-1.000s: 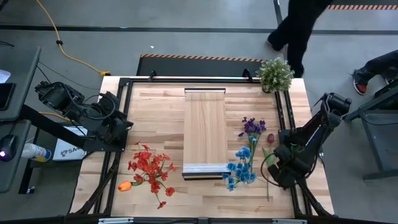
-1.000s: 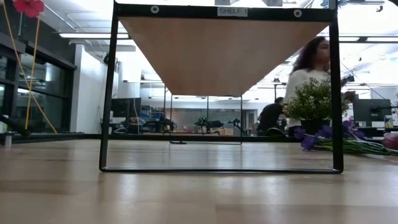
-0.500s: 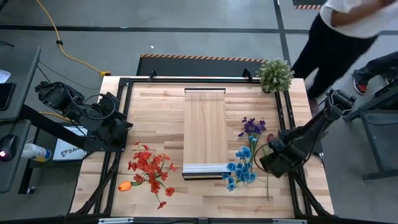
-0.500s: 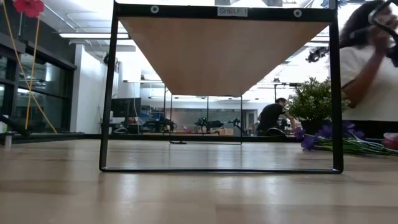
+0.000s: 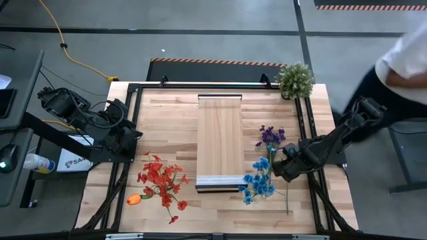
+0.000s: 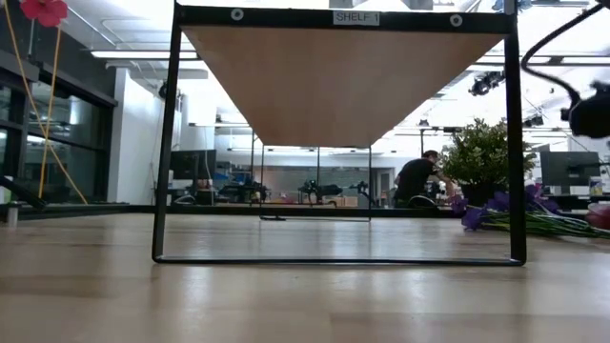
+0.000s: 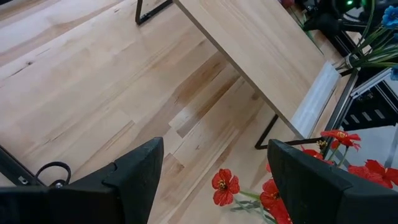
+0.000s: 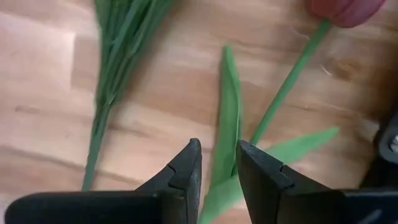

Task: Pick and place flowers into a vace then onto a shelf
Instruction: Put the red flower into the right transparent vase

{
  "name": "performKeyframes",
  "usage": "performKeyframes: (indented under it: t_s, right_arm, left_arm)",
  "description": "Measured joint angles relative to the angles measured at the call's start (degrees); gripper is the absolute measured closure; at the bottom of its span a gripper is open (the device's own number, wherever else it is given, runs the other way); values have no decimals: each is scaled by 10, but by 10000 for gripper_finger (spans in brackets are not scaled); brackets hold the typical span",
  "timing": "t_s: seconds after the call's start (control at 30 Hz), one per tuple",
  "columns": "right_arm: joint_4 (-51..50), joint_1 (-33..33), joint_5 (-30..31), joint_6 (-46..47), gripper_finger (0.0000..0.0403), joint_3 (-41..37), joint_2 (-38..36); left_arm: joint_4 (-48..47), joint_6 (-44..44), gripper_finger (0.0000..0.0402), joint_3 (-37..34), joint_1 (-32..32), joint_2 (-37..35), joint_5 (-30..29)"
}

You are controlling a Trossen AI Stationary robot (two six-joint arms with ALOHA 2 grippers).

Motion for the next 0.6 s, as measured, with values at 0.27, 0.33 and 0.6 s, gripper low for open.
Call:
performKeyframes:
  t_s: [0.27,0.33,0.6]
  right_arm:
    - [-23,-29,-23,7,312,-15,-5]
    - [-24,-31,-16,5,312,-15,-9]
    - [-38,-49,-11,3,312,-16,-8]
  left_arm:
    - [0,-6,80,0,0,0,9]
    - [0,-11,80,0,0,0,9]
    - [0,-12,80,0,0,0,4]
